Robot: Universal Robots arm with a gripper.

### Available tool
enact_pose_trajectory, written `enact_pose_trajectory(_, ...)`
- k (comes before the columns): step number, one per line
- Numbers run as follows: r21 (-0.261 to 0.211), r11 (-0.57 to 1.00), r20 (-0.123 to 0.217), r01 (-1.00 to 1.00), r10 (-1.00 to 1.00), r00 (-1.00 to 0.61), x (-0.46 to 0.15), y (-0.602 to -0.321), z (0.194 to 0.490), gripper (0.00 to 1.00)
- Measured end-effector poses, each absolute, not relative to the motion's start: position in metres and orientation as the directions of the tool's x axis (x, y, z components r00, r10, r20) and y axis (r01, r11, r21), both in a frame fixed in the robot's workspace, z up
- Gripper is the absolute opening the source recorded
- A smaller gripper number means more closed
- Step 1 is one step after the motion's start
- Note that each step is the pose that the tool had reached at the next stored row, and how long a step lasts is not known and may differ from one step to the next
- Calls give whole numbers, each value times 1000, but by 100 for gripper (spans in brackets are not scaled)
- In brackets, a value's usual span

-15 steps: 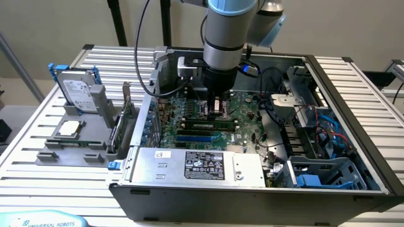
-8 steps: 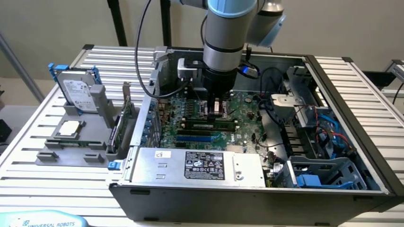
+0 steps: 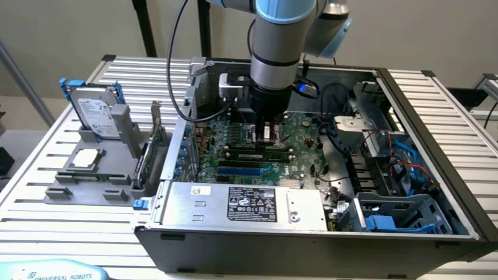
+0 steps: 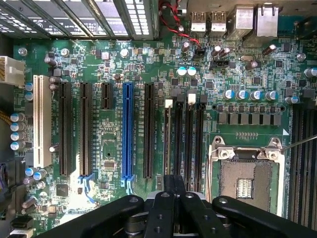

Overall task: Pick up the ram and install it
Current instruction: 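Press down the ram until it locks into place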

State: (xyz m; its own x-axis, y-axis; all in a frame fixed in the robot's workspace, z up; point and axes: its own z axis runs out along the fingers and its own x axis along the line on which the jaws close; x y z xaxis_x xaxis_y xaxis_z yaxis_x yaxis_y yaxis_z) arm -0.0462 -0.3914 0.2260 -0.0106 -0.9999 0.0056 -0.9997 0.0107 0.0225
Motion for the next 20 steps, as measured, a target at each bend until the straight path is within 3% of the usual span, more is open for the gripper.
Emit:
enact_pose_trajectory(6,22,11,5,-1000,-1000,-11,-46,-391,239,11)
enact_pose_trajectory(20,22,11,6,-1000,-1000,-11,-46,-391,240,11)
